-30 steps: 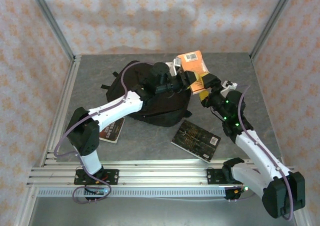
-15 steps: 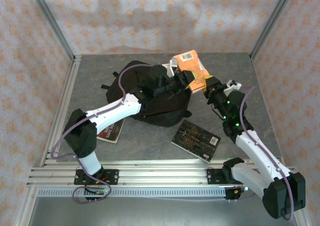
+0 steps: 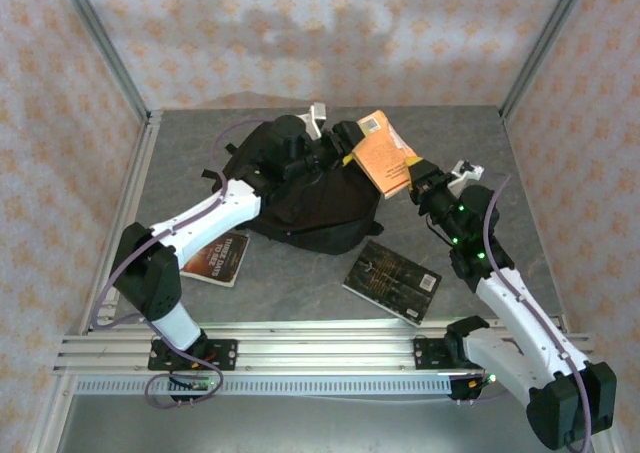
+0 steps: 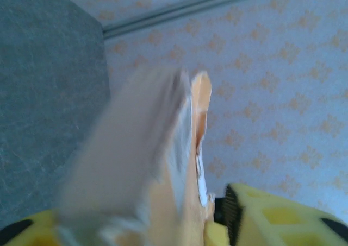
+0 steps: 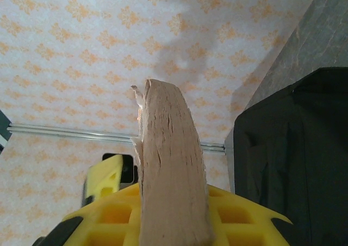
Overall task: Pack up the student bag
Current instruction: Rotate the book.
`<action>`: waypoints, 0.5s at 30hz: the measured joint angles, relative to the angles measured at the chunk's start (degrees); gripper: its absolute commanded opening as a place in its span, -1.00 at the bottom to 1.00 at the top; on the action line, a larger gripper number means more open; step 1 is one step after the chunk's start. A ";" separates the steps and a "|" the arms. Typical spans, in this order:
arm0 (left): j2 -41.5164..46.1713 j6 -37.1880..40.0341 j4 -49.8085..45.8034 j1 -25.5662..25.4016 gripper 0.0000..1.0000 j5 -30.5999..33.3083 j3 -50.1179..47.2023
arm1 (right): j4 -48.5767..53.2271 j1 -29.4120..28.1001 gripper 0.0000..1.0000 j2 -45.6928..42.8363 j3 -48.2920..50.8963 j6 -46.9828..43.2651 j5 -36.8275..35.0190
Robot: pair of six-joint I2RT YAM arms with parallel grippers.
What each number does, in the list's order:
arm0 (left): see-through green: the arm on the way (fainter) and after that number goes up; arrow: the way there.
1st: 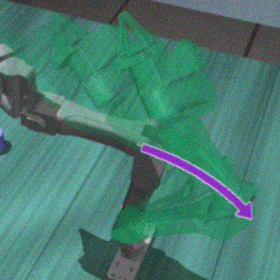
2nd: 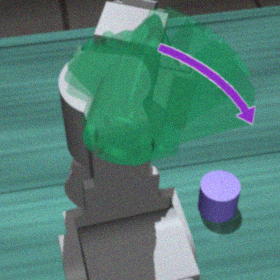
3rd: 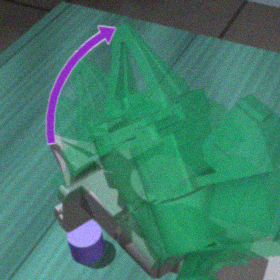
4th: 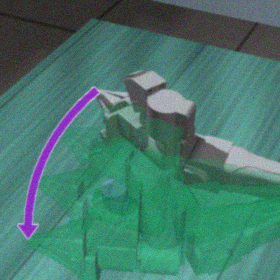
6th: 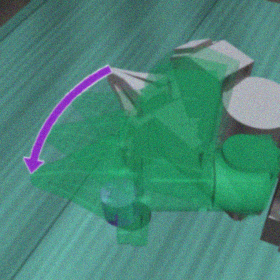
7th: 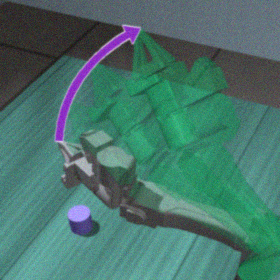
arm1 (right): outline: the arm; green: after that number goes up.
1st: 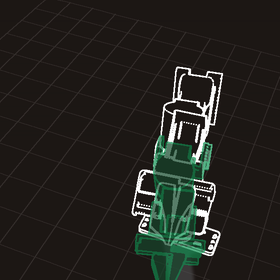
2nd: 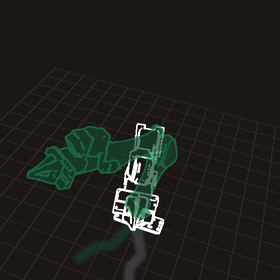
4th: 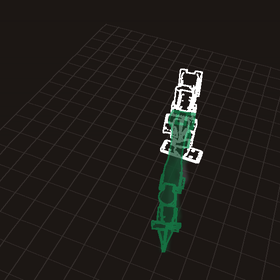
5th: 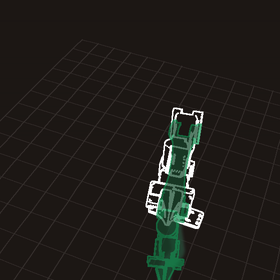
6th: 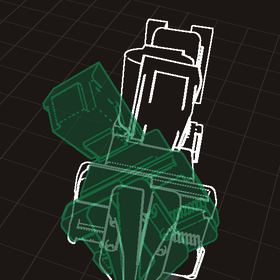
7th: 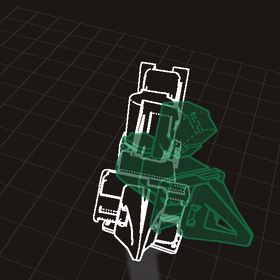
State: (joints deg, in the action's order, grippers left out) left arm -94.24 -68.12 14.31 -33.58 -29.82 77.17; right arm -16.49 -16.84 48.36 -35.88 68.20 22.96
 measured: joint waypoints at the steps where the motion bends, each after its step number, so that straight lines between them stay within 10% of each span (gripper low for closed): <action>1: 0.00 -0.35 0.48 0.35 -0.42 -0.15 -0.42 | 0.00 0.00 -1.00 -0.02 0.00 -0.02 0.28; 3: 0.00 -1.27 1.38 0.42 -0.68 -0.13 -1.16 | 0.04 0.02 -0.88 -0.07 0.02 -0.13 0.48; 8: 0.00 -4.13 5.53 0.31 -1.00 -0.46 -2.56 | 0.22 0.11 0.38 -0.09 0.04 0.26 0.94; 15: 0.00 -6.38 7.26 0.20 -1.00 0.66 -5.35 | -4.70 -1.18 0.48 1.33 0.96 2.67 1.33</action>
State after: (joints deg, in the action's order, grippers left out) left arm -94.24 -74.50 21.56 -33.39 -29.17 71.81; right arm -21.19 -18.02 49.69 -34.92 70.87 24.29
